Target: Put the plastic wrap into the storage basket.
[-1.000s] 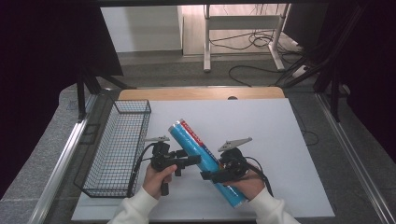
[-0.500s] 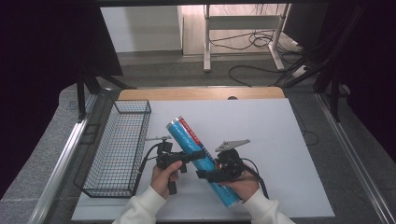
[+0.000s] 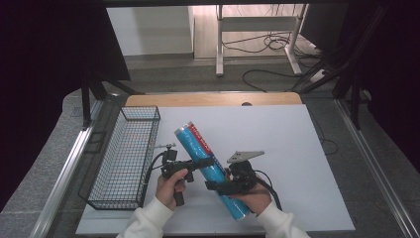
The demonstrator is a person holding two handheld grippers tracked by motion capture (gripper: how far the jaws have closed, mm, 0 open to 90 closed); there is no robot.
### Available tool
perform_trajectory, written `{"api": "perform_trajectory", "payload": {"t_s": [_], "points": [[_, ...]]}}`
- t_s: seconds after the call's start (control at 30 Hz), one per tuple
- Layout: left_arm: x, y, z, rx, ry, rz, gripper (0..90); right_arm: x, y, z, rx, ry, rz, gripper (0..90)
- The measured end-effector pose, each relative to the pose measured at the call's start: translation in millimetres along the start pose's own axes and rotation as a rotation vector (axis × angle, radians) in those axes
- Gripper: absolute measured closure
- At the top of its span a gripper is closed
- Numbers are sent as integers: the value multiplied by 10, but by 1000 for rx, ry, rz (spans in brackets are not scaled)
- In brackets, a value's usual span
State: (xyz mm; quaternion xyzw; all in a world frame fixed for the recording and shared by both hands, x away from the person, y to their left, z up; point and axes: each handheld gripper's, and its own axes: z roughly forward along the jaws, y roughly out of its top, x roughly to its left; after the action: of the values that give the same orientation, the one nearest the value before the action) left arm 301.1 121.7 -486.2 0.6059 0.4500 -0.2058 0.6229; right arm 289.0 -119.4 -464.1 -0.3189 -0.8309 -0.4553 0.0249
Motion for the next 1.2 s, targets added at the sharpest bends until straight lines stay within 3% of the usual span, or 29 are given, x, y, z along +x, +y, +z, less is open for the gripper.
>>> {"api": "perform_trajectory", "payload": {"t_s": [0.07, 0.23, 0.27, 0.47, 0.6, 0.63, 0.7, 0.83, 1.0, 1.2], "points": [[-17, 7, -22, -1, 10, 10, 316, -18, 8, -16, -14, 40, 14, 232], [-60, 51, -127, -10, 28, 43, 318, -12, 22, -211, -73, 13, -34, 149], [-68, 61, -149, -15, 25, 46, 318, -29, 16, -315, -104, -9, -50, 137], [-95, 112, -281, -45, 30, 61, 319, -134, -45, -550, -124, -36, -66, 130], [-108, 130, -351, -59, 33, 67, 319, -286, -154, -750, -133, -92, -49, 131], [-118, 135, -364, -63, 35, 70, 319, -366, -213, -825, -135, -130, -40, 135], [-130, 144, -383, -63, 36, 78, 319, -395, -234, -848, -135, -142, -37, 136], [-150, 159, -407, -64, 33, 86, 319, -550, -351, -910, -104, -211, -31, 138], [-185, 173, -425, -55, 49, 117, 320, -607, -383, -917, -75, -236, -39, 138], [-194, 180, -441, -46, 51, 127, 320, -646, -409, -912, -59, -262, -35, 138]]}}
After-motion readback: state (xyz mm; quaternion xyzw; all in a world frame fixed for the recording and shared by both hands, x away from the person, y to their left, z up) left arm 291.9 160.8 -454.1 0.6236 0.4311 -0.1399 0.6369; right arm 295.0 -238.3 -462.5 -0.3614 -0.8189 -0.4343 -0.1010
